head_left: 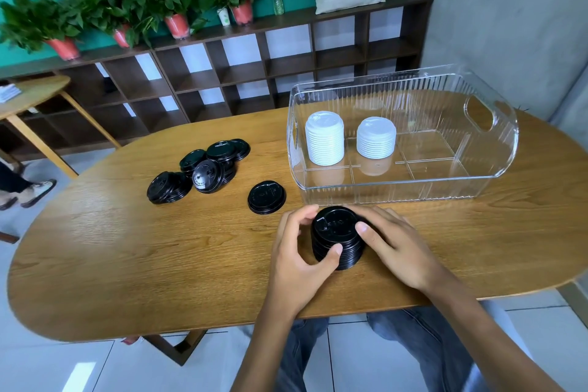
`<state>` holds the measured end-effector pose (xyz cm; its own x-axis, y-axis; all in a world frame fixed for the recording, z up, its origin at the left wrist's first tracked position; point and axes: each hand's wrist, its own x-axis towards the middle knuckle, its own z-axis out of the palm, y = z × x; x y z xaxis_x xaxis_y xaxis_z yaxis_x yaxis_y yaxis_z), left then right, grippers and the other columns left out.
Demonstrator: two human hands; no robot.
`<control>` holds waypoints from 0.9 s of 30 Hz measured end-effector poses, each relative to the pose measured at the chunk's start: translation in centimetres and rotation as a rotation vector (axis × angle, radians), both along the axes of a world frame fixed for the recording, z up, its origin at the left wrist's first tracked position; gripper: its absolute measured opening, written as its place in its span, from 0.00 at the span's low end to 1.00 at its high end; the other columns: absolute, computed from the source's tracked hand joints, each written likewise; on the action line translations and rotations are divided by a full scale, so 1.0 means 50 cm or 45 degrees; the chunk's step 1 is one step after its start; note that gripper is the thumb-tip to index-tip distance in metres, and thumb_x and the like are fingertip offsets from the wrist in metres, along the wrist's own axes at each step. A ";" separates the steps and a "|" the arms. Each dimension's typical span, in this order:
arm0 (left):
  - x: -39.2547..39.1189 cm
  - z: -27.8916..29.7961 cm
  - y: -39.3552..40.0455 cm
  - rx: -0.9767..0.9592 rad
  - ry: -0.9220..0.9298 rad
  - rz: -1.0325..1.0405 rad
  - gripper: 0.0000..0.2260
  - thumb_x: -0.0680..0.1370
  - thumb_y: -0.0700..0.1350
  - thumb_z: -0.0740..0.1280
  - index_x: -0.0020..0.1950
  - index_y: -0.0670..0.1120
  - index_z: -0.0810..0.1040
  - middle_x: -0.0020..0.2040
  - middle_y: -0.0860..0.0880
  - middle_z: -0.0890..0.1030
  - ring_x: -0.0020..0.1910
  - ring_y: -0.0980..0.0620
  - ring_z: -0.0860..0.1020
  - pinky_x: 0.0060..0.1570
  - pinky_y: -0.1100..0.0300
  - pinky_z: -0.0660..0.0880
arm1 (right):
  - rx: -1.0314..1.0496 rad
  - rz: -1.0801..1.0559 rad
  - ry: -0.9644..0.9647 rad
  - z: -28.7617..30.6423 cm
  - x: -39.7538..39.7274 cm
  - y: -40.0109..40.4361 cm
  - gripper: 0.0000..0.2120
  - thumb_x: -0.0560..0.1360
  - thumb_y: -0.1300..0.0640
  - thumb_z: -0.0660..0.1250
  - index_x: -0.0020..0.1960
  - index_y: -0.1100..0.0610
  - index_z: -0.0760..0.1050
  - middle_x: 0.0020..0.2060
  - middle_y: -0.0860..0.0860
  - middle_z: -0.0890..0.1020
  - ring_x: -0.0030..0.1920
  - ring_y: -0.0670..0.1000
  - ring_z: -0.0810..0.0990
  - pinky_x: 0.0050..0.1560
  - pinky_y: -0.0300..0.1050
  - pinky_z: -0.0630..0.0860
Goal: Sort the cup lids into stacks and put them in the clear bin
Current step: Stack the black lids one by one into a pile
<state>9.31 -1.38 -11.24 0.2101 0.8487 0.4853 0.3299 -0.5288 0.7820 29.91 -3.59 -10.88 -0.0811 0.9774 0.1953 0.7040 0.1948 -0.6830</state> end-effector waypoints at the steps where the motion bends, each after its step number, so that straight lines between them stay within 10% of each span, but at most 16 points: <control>1: 0.000 -0.001 0.001 -0.003 0.007 -0.005 0.28 0.72 0.49 0.75 0.69 0.63 0.71 0.63 0.58 0.77 0.64 0.53 0.76 0.61 0.70 0.68 | 0.002 -0.001 0.004 0.000 0.000 0.000 0.25 0.79 0.33 0.45 0.73 0.35 0.66 0.65 0.32 0.75 0.66 0.39 0.69 0.68 0.47 0.62; 20: -0.012 0.001 0.004 -0.018 0.197 -0.093 0.28 0.73 0.51 0.73 0.72 0.60 0.70 0.64 0.58 0.73 0.67 0.54 0.74 0.65 0.70 0.67 | 0.012 -0.011 -0.040 0.005 -0.002 -0.003 0.25 0.77 0.31 0.47 0.65 0.39 0.71 0.60 0.32 0.76 0.62 0.40 0.71 0.66 0.48 0.64; 27: -0.064 0.000 0.056 0.004 0.021 0.086 0.21 0.77 0.57 0.70 0.69 0.60 0.73 0.64 0.60 0.80 0.66 0.53 0.77 0.67 0.54 0.72 | 0.032 -0.025 0.079 0.008 -0.002 -0.006 0.24 0.78 0.32 0.49 0.70 0.36 0.68 0.62 0.31 0.76 0.65 0.37 0.71 0.70 0.52 0.65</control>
